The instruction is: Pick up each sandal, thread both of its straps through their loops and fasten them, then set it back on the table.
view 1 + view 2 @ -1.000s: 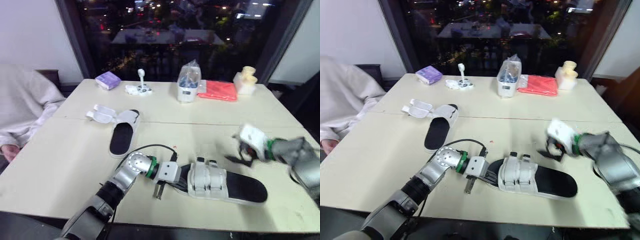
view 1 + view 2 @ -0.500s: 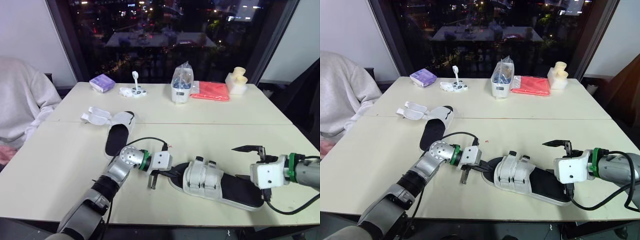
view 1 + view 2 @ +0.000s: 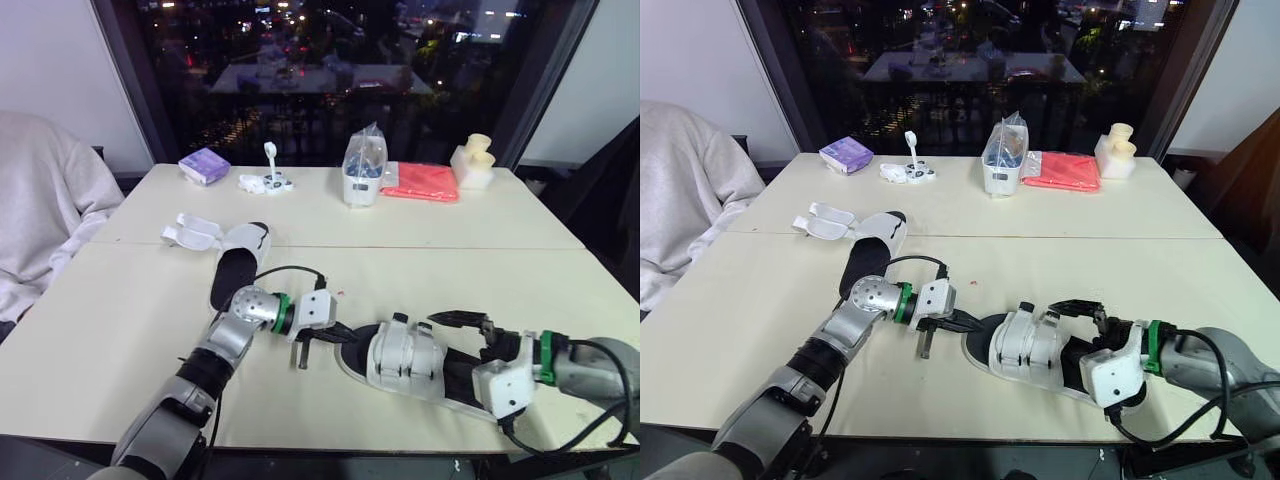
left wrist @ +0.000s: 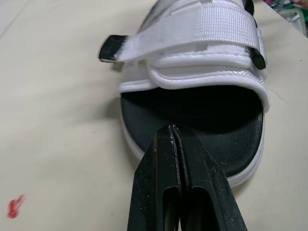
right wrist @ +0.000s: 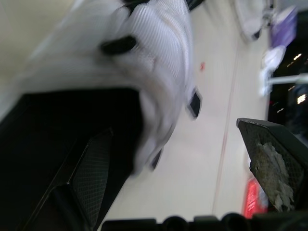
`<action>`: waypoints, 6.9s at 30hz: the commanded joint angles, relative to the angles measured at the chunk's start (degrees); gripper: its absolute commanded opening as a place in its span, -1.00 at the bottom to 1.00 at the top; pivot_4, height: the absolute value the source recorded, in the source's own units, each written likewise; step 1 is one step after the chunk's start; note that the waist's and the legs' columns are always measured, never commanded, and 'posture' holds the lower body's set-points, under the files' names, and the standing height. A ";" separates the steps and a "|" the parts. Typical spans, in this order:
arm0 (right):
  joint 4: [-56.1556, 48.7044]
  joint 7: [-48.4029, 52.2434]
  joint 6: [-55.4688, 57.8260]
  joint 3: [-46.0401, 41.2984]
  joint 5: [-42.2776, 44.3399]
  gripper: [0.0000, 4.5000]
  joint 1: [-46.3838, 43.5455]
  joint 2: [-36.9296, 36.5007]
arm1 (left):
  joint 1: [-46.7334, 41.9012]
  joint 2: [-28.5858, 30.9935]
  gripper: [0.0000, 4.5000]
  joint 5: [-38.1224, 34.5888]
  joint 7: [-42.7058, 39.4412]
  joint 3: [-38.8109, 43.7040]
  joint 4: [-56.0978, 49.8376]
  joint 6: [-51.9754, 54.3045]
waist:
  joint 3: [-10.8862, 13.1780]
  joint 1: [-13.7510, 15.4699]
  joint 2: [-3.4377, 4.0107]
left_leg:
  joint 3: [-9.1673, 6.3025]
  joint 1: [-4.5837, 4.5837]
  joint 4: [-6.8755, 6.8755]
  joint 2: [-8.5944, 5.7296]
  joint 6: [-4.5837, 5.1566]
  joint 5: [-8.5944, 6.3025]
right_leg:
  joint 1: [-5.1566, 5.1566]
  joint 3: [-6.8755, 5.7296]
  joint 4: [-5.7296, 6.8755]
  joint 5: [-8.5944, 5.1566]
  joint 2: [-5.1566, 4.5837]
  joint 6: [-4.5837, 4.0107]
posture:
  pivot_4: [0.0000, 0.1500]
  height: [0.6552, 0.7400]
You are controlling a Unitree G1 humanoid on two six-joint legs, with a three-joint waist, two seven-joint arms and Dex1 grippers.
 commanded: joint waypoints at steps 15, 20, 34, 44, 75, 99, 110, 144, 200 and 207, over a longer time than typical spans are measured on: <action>12.07 -17.80 -11.65 7.31 -14.95 -0.49 -11.83 4.81 | 2.50 4.17 -1.00 -3.96 4.43 6.59 -8.70 7.34 | 0.00 -0.05 0.01 | 0.03 0.00 0.00 0.01 -0.08 0.05 | -0.02 0.03 0.03 0.00 0.00 0.01 | 1.00 1.00; 12.11 -18.58 -8.57 6.27 -13.26 -0.97 -12.87 5.10 | 2.96 4.45 -1.00 -4.31 6.29 7.79 -10.05 8.60 | 0.00 -0.02 0.02 | 0.03 0.00 0.00 0.01 -0.09 0.05 | -0.01 0.03 0.03 0.00 -0.01 0.01 | 1.00 1.00; 23.09 -13.47 40.98 4.07 -8.06 -0.97 -31.47 17.23 | 3.78 4.67 -1.00 -4.78 9.06 8.40 -12.72 10.54 | 0.04 -0.44 0.08 | 0.02 -0.03 -0.02 0.04 -0.12 0.08 | -0.09 0.03 0.13 0.00 -0.02 0.00 | 1.00 1.00; 45.97 -27.43 59.90 8.48 -12.30 -0.97 -44.85 23.79 | 4.73 5.32 -1.00 -4.74 10.40 8.41 -14.82 11.55 | 0.05 -1.09 0.16 | 0.08 -0.82 -0.01 0.00 -0.60 0.36 | -0.92 0.04 0.20 0.01 -0.06 0.02 | 1.00 1.00; -16.06 10.36 98.11 -1.74 11.33 0.97 -20.24 9.61 | 6.33 6.12 -1.00 -2.94 15.79 9.00 -19.65 14.02 | 0.03 -1.26 0.17 | -0.06 -0.84 0.00 0.00 -0.18 0.17 | -0.92 0.02 0.31 0.02 -0.04 0.03 | 1.00 1.00; -29.47 10.44 111.76 -9.00 50.00 1.00 -22.10 19.32 | 1.29 22.58 0.99 29.98 37.30 7.07 -25.00 19.92 | 0.05 -1.12 0.14 | -0.12 -0.87 -0.01 -0.01 -0.17 0.16 | -0.96 -0.01 0.32 0.02 -0.09 0.02 | 1.00 1.00; -28.24 5.23 109.60 -7.26 52.65 1.00 -22.18 18.81 | -4.44 23.61 0.99 35.99 37.22 3.41 -13.46 17.30 | 0.05 -1.03 0.14 | -0.10 -0.90 0.00 -0.03 -0.14 0.15 | -0.98 -0.02 0.30 0.02 -0.09 0.02 | 1.00 1.00; -28.19 -4.17 106.52 -7.05 55.23 1.00 -20.29 18.56 | -27.45 9.33 -0.98 42.19 63.72 -6.14 42.20 0.87 | 0.10 0.05 0.04 | -0.04 -0.95 0.03 -0.08 -0.09 0.12 | -1.03 -0.06 0.30 0.03 -0.06 0.04 | 1.00 1.00; -23.53 0.82 97.60 -8.17 54.18 1.00 -15.72 7.67 | -13.12 18.44 0.97 3.20 13.57 -14.97 18.43 -52.04 | 0.24 -0.51 -0.19 | 0.06 -0.88 0.10 0.01 -0.10 0.14 | -1.01 -0.06 0.39 0.04 -0.04 0.05 | 1.00 1.00; -23.18 4.59 90.89 -2.98 50.39 1.00 -13.99 6.05 | -5.60 28.33 0.97 -18.06 -8.65 -6.41 -2.84 -10.96 | 0.24 -1.43 -0.17 | 0.02 -0.86 0.12 0.04 -0.17 0.18 | -1.01 -0.05 0.48 0.03 0.01 0.04 | 1.00 1.00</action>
